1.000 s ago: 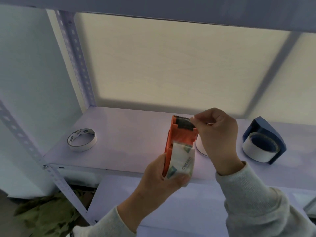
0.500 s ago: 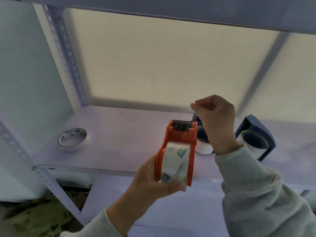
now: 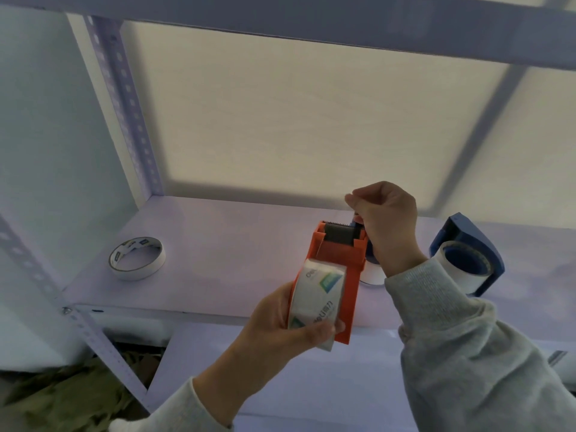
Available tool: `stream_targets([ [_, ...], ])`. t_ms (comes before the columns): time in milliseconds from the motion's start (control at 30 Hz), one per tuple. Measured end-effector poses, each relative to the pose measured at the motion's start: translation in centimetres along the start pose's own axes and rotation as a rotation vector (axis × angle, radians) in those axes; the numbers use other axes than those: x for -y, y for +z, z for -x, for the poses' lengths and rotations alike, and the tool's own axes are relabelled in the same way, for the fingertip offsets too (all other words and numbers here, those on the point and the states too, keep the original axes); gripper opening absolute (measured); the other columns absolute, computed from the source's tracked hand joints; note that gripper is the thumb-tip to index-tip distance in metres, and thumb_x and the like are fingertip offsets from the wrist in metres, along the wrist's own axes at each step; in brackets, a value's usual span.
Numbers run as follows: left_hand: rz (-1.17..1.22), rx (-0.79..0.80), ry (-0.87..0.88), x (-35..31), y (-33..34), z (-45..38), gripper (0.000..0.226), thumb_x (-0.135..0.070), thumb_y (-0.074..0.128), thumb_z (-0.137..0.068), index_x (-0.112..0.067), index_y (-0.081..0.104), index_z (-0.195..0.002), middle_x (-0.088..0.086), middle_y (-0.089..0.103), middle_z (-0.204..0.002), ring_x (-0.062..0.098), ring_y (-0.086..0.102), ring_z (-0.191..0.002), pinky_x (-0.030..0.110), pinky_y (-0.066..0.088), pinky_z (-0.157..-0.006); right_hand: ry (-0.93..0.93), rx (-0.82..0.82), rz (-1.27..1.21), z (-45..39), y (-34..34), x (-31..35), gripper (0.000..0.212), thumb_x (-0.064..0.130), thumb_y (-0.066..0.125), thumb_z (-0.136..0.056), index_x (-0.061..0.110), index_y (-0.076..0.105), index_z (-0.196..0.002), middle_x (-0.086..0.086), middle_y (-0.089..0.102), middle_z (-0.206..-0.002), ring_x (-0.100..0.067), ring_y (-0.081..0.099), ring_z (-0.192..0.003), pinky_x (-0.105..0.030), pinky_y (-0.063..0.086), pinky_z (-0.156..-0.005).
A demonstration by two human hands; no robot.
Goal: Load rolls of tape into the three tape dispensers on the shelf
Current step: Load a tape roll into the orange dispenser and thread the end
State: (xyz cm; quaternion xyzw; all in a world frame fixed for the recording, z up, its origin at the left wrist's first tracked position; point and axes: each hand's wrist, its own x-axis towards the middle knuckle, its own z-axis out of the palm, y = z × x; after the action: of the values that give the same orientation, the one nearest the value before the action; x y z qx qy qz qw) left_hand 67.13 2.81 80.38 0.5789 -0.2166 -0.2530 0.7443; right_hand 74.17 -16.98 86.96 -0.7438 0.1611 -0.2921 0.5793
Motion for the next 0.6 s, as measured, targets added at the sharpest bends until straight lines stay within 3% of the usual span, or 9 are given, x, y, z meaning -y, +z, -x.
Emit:
stream_targets([
  [133, -0.092, 0.010, 0.029, 0.1, 0.4, 0.3, 0.049, -0.025, 0.082, -0.066, -0.025, 0.061, -0.110, 0.001, 0.072, -0.102, 0.022, 0.069, -0.096, 0.033, 0.056, -0.077, 0.037, -0.061, -0.025, -1.5, -0.7, -0.2, 0.016, 0.008, 0.078, -0.077, 0.018, 0.067, -0.072, 0.001, 0.070, -0.079, -0.019, 0.067, -0.073, -0.035, 0.062, -0.071],
  [300, 0.006, -0.054, 0.045, -0.1, -0.1, 0.1, 0.052, -0.020, 0.083, -0.057, -0.016, 0.063, -0.104, 0.001, 0.073, -0.095, 0.020, 0.068, -0.090, 0.031, 0.057, -0.071, 0.122, -0.054, -0.119, -2.0, -1.1, -0.9, 0.015, 0.005, 0.077, -0.077, 0.014, 0.066, -0.073, 0.000, 0.068, -0.082, -0.015, 0.065, -0.074, -0.031, 0.061, -0.068],
  [433, 0.088, -0.080, 0.047, -0.2, -0.4, 0.2, 0.062, -0.035, 0.092, -0.042, -0.015, 0.069, -0.096, 0.007, 0.073, -0.092, 0.025, 0.069, -0.086, 0.035, 0.059, -0.069, 0.151, -0.090, -0.184, -2.4, -2.0, -1.4, 0.016, 0.004, 0.077, -0.078, 0.014, 0.065, -0.074, -0.002, 0.067, -0.086, -0.019, 0.066, -0.084, -0.031, 0.061, -0.068],
  [533, 0.129, -0.084, 0.067, -0.4, -0.6, 0.4, 0.064, -0.034, 0.092, -0.043, -0.011, 0.067, -0.098, 0.010, 0.073, -0.094, 0.026, 0.069, -0.088, 0.036, 0.059, -0.071, 0.152, -0.045, -0.140, -2.0, -2.1, -2.3, 0.018, -0.001, 0.068, -0.083, 0.016, 0.065, -0.077, -0.003, 0.065, -0.086, -0.020, 0.065, -0.081, -0.026, 0.058, -0.063],
  [600, 0.165, -0.078, 0.104, -0.6, -0.9, 0.3, 0.064, -0.033, 0.091, -0.048, -0.008, 0.067, -0.101, 0.016, 0.071, -0.098, 0.029, 0.068, -0.089, 0.037, 0.058, -0.072, 0.163, -0.004, -0.130, -1.5, -1.9, -3.1, 0.027, -0.006, 0.061, -0.084, 0.019, 0.067, -0.075, -0.004, 0.065, -0.085, -0.023, 0.065, -0.082, -0.032, 0.059, -0.070],
])
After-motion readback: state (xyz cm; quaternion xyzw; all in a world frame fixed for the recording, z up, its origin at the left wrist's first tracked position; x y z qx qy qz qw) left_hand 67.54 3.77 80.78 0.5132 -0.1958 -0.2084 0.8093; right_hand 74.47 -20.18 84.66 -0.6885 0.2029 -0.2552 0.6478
